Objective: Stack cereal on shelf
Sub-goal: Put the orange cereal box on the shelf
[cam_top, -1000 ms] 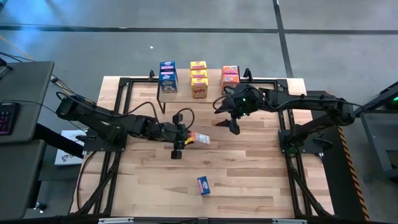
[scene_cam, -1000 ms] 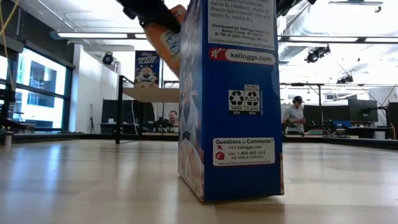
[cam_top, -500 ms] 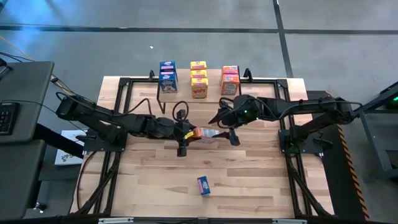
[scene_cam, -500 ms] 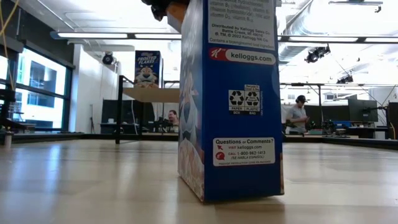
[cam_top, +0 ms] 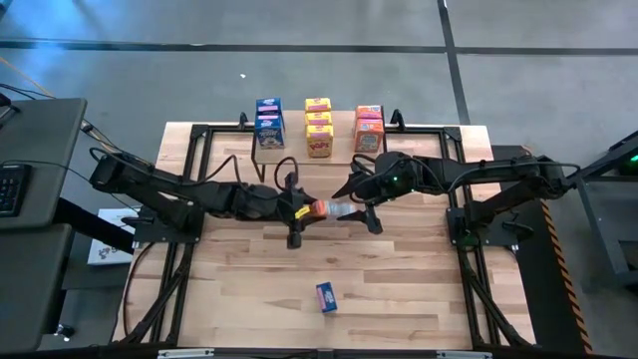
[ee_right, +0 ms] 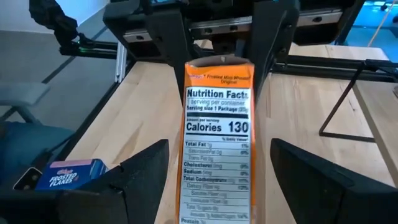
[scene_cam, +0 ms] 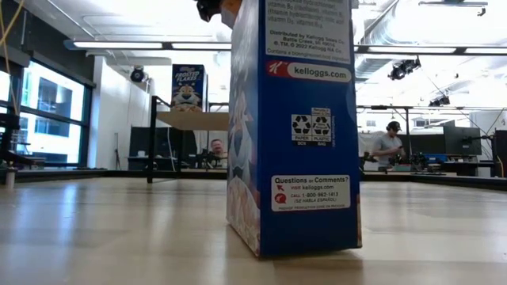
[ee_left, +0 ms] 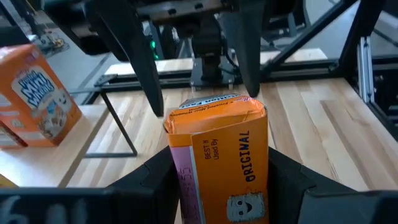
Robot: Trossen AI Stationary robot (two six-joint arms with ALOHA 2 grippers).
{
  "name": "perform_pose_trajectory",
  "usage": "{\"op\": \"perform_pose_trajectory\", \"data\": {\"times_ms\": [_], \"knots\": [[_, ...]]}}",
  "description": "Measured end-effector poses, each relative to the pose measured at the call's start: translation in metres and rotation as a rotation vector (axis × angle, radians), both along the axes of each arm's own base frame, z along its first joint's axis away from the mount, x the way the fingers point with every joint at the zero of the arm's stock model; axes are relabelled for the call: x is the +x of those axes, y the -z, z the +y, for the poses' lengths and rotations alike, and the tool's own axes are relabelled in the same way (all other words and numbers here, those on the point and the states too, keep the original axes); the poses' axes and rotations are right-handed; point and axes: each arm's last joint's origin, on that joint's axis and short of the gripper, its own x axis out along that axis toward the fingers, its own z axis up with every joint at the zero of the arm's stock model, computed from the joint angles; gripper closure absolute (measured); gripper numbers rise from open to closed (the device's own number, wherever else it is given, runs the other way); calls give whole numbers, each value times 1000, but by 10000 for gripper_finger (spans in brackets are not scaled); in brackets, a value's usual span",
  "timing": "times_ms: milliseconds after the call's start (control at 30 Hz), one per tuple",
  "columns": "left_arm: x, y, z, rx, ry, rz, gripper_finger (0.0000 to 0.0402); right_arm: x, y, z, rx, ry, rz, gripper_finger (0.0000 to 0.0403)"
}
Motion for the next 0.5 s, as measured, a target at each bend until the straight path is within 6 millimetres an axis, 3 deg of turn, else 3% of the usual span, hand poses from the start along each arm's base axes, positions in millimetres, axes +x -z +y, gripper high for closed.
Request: {"op": "perform_pose_trajectory", "data": {"times_ms": [500], "knots": [[3, -6, 9, 7, -19, -57, 238, 0, 0, -1, 12, 34, 7, 135]]}}
